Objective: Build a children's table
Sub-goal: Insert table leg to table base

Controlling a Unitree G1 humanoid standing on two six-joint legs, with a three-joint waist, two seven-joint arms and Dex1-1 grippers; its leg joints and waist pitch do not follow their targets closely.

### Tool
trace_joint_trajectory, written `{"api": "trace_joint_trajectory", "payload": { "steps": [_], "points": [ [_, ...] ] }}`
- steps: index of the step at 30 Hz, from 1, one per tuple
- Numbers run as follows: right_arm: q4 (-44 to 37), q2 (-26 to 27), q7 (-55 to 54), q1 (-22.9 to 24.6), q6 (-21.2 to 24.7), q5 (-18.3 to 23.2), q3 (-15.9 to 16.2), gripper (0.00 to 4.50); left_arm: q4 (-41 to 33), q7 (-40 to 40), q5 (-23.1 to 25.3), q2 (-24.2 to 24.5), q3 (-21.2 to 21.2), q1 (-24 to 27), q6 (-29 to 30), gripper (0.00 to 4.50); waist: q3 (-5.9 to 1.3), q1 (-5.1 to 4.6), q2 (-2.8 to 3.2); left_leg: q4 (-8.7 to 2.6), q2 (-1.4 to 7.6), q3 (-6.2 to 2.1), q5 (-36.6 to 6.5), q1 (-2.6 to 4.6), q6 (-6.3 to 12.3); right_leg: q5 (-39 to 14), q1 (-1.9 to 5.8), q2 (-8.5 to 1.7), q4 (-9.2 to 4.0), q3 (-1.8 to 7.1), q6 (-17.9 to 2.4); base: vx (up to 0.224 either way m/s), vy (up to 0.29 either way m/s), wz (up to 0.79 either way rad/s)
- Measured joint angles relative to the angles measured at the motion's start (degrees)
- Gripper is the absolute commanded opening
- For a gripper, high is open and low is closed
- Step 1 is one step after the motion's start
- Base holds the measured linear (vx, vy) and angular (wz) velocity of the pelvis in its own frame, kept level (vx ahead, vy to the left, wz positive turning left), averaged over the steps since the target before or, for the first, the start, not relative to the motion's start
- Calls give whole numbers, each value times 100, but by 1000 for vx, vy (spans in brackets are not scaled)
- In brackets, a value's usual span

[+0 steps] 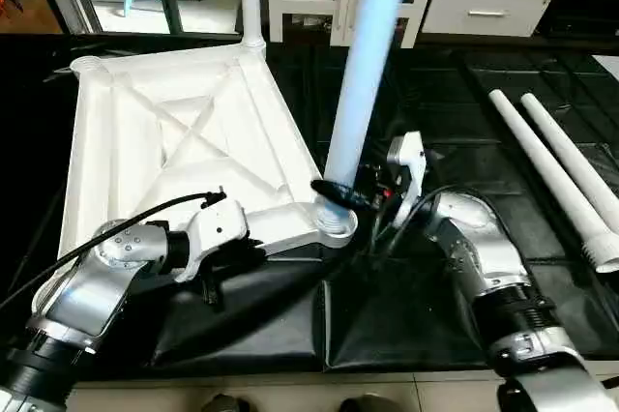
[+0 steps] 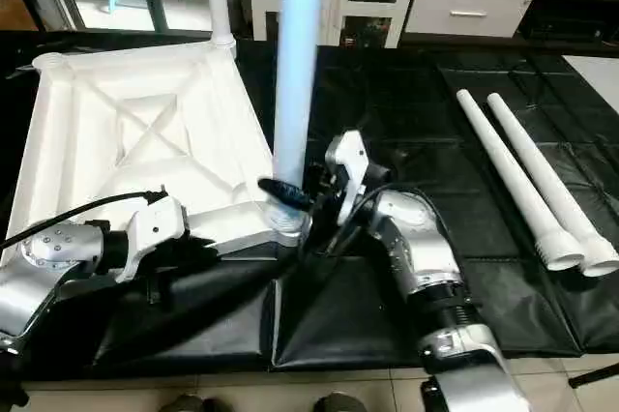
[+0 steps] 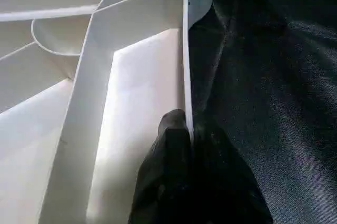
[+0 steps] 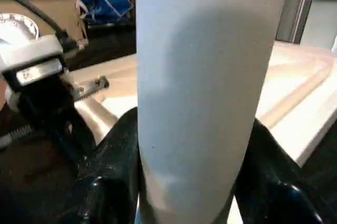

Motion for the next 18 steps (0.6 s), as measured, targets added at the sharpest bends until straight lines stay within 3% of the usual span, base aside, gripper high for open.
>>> {"api": "trace_joint_trajectory", "payload": {
  "steps": [18],
  "points": [
    [1013,87,246,-354,-581,-28,-111,185,115,-37,1,-59,20,-67,0,0,2,-21,-4,-13,-8,-3,-1,2,0,-2,-16,1,-24,10,3,0,0,0]
  ]
}}
